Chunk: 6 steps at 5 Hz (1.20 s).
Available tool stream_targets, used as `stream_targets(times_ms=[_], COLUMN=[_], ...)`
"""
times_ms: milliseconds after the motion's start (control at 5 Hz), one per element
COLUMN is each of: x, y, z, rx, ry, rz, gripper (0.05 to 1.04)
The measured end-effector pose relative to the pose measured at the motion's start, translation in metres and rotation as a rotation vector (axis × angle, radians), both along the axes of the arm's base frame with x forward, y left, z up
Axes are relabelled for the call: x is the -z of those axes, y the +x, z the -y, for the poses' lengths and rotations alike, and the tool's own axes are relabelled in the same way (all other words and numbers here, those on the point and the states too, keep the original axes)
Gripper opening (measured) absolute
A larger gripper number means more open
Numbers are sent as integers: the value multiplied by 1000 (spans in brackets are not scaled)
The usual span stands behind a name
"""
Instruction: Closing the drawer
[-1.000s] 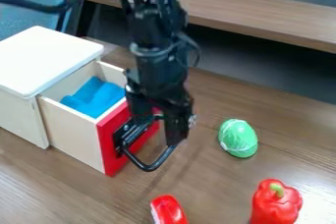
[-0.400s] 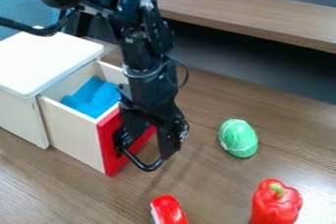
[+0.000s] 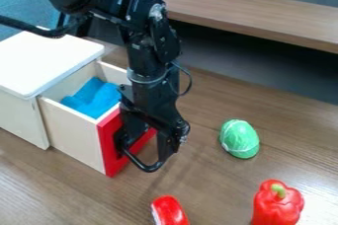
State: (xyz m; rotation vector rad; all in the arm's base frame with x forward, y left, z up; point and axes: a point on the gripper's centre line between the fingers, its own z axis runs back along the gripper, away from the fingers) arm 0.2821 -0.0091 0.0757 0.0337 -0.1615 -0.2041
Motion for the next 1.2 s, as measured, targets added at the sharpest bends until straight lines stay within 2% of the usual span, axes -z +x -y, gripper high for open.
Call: stream_targets(times_ms=[400, 600, 1000, 1200], x=[2, 2, -3, -4], y=[5, 6, 8, 7], z=[-16, -23, -44, -58], rx=[-71, -98, -128, -156], ry=[103, 146, 179, 180], rz=[11, 1, -7, -15], gripper=[999, 999, 998, 998])
